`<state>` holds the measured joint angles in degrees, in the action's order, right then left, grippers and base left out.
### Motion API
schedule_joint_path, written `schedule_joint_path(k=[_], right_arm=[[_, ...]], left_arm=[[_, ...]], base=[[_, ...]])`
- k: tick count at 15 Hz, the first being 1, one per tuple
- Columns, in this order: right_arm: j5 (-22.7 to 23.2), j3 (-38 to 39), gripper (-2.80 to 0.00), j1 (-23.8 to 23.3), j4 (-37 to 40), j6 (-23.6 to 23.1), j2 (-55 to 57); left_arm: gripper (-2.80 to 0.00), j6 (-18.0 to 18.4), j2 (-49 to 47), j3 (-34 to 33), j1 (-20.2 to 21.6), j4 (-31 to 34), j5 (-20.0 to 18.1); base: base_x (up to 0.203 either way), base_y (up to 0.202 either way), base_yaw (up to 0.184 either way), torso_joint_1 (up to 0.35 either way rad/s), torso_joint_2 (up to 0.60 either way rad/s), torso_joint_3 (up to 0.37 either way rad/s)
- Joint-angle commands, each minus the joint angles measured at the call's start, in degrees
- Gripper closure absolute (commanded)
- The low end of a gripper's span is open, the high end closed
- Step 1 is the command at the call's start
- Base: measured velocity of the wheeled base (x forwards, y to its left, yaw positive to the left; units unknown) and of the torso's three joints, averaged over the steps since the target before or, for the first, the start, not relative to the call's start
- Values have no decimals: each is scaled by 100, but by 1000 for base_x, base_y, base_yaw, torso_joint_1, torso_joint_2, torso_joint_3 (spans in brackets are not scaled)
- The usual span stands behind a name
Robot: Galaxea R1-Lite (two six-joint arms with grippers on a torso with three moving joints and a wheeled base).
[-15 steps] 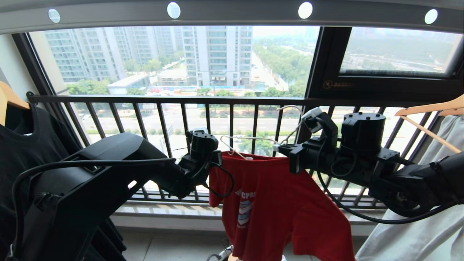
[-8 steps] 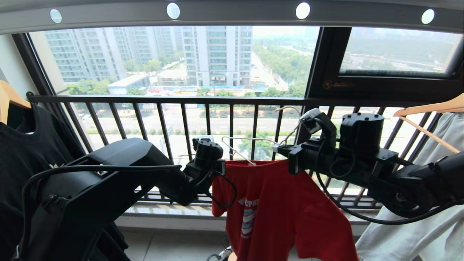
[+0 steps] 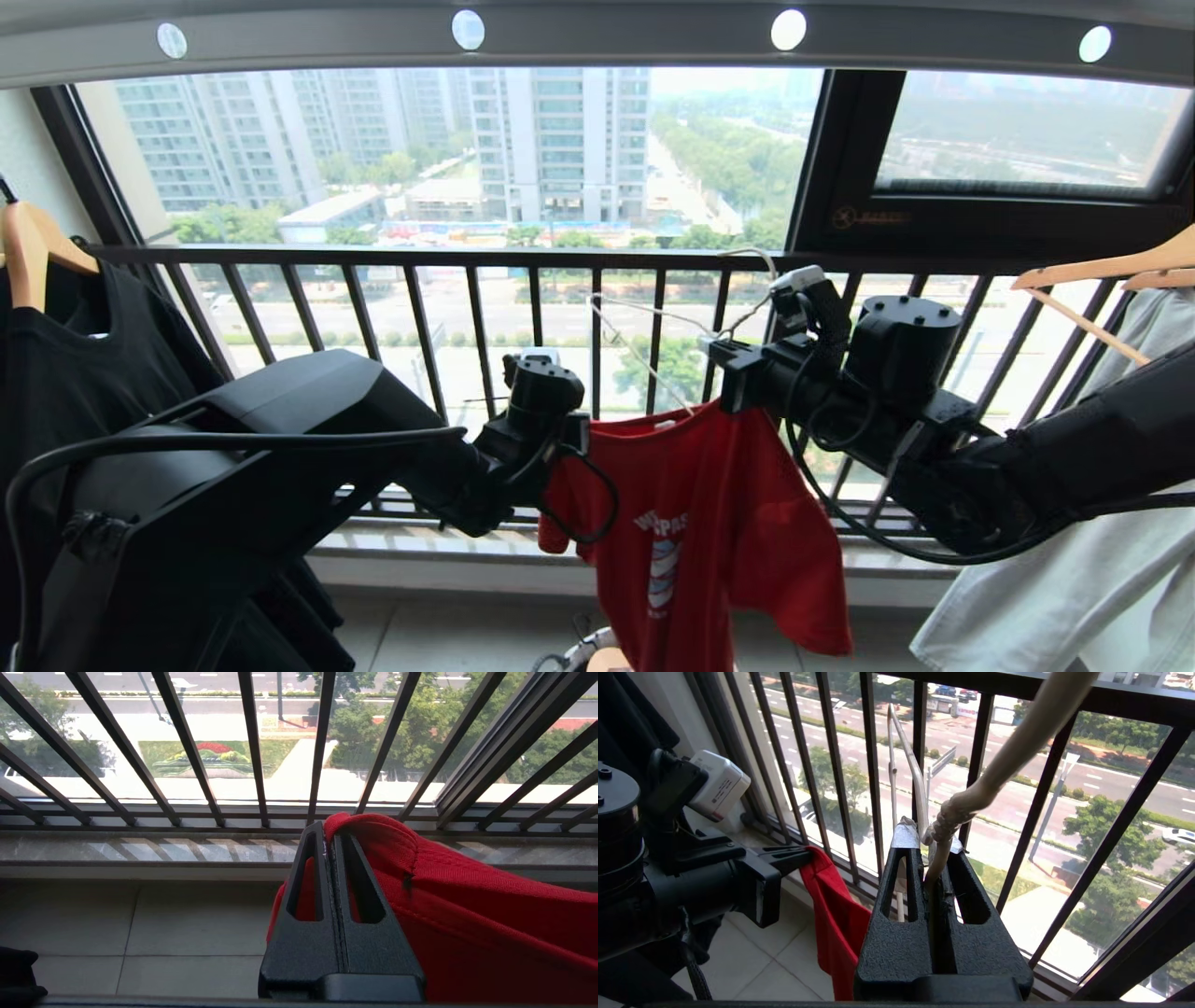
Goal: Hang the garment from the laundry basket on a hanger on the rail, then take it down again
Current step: Take the clothes off the clothes rack
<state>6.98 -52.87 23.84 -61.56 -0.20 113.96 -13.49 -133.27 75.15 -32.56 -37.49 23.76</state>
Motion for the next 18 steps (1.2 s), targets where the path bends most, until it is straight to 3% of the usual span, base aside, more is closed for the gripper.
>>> schedule_joint_path(k=[1,4,8,18], right_arm=[[-116,-165,0,23,-64,238,196],[-243,-268,0,104,-67,514,188],[-892,-514,0,320,-67,755,163],[-1021,-661,0,271,-53,749,-172]], left_arm=[[0,-21,42,-14,-83,-48,15],[0,-154,193,-51,-238,-66,14],[0,-312,389,-238,-435,-57,23],[0,-182,457,-599,-685,-73,20]], base=[[0,0,0,0,0,0],[0,0,0,0,0,0],[0,0,0,0,0,0],[0,0,0,0,0,0]])
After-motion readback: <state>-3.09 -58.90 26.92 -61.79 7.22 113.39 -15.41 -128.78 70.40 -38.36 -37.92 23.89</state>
